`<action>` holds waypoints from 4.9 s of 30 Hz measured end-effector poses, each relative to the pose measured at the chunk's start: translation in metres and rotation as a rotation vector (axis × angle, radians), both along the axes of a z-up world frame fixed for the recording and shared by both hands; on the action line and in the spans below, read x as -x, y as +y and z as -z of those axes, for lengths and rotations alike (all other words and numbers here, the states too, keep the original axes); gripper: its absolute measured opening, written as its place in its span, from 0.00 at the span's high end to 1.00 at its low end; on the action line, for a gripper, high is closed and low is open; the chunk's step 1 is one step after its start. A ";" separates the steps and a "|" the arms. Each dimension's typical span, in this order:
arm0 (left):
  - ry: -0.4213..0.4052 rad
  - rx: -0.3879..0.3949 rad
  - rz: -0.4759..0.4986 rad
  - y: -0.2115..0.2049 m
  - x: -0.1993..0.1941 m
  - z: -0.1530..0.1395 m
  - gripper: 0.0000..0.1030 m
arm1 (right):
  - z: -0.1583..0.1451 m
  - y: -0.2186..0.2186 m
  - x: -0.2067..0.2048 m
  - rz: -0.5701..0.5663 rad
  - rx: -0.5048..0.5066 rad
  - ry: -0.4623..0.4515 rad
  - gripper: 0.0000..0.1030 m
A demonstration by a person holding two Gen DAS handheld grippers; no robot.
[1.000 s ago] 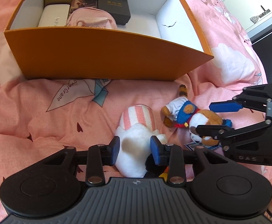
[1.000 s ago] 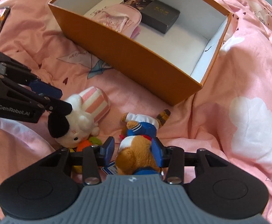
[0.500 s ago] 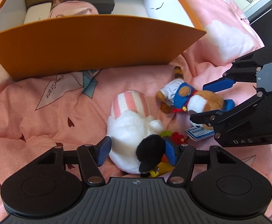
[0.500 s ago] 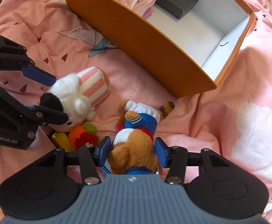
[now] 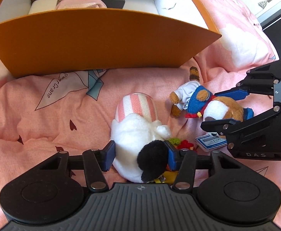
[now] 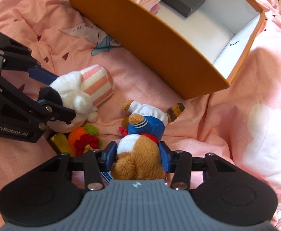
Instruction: Organize objects
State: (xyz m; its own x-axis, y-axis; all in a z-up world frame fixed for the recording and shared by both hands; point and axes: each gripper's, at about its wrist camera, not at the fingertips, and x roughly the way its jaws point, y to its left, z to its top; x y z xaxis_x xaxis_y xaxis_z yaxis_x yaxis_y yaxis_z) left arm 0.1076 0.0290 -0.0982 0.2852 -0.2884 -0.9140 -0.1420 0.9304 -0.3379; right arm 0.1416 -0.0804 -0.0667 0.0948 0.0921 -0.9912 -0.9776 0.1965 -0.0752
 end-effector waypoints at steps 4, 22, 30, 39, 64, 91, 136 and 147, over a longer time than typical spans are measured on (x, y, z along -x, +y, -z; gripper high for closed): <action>-0.034 0.010 -0.019 0.004 0.004 -0.012 0.44 | -0.018 -0.005 0.000 0.029 -0.074 0.006 0.53; -0.305 0.057 -0.103 0.026 0.017 -0.098 0.44 | -0.110 -0.029 -0.001 0.148 -0.448 -0.002 0.53; -0.422 0.085 -0.167 0.043 0.009 -0.127 0.44 | -0.143 -0.031 -0.013 0.216 -0.620 0.022 0.53; -0.537 0.062 -0.178 0.061 -0.019 -0.156 0.44 | -0.160 -0.019 -0.038 0.316 -0.771 0.035 0.53; -0.196 0.193 -0.168 0.076 -0.114 -0.048 0.44 | -0.043 0.027 -0.125 0.604 -0.622 0.232 0.53; -0.159 0.166 -0.069 0.070 -0.128 -0.037 0.31 | -0.034 0.050 -0.128 0.477 -0.449 0.131 0.46; -0.229 -0.003 -0.048 0.044 -0.120 -0.043 0.65 | -0.029 0.074 -0.105 0.141 -0.147 -0.018 0.79; -0.414 -0.088 -0.029 0.018 -0.060 -0.094 0.62 | -0.081 0.022 -0.056 0.226 -0.478 -0.068 0.75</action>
State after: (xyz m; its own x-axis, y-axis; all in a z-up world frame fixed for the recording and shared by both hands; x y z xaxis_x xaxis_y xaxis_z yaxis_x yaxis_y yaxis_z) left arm 0.1673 0.0471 -0.0038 0.6403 -0.2009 -0.7414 -0.0373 0.9559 -0.2912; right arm 0.1980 -0.0585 0.0147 0.2273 0.5016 -0.8347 -0.9030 0.4295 0.0122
